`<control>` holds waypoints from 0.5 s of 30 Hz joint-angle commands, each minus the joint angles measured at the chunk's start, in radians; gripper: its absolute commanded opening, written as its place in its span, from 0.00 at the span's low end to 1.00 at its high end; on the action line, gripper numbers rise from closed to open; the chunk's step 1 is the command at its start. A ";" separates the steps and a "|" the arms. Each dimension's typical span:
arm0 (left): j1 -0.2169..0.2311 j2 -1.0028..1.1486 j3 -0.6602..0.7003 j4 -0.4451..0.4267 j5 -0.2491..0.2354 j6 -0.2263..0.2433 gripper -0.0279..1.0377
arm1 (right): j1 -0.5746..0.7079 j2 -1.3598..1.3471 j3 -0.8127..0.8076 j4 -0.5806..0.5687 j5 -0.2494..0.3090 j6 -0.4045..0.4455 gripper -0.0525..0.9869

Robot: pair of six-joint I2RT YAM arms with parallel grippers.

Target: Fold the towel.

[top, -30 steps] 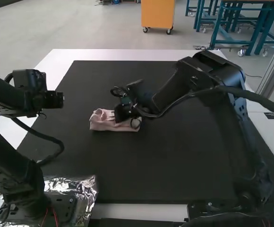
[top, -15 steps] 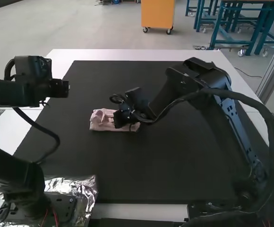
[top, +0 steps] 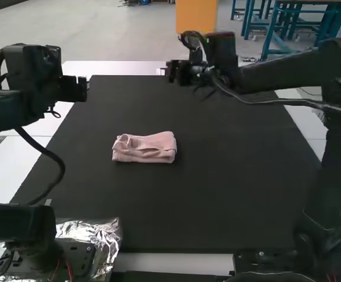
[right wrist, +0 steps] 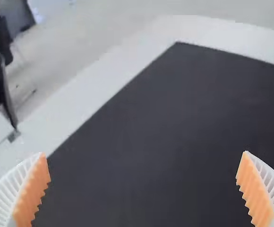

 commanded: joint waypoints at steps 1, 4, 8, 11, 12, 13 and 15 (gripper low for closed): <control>-0.029 -0.088 0.048 -0.013 0.022 -0.012 0.94 | -0.030 -0.192 -0.015 -0.001 0.071 -0.014 0.93; -0.049 -0.179 0.059 -0.038 0.025 -0.010 0.94 | -0.057 -0.361 -0.015 -0.064 0.105 -0.012 0.93; -0.054 -0.304 0.056 -0.042 0.048 -0.012 0.94 | -0.134 -0.554 -0.021 -0.213 0.129 -0.002 0.93; -0.055 -0.390 0.051 -0.059 0.071 -0.012 0.94 | -0.234 -0.695 -0.069 -0.266 0.132 0.020 0.93; -0.055 -0.415 0.050 -0.068 0.080 -0.012 0.94 | -0.258 -0.749 -0.089 -0.279 0.134 0.020 0.93; -0.054 -0.439 0.047 -0.076 0.085 -0.012 0.94 | -0.281 -0.803 -0.112 -0.288 0.138 0.018 0.93; -0.055 -0.487 0.041 -0.099 0.103 -0.013 0.94 | -0.323 -0.918 -0.161 -0.305 0.154 0.018 0.93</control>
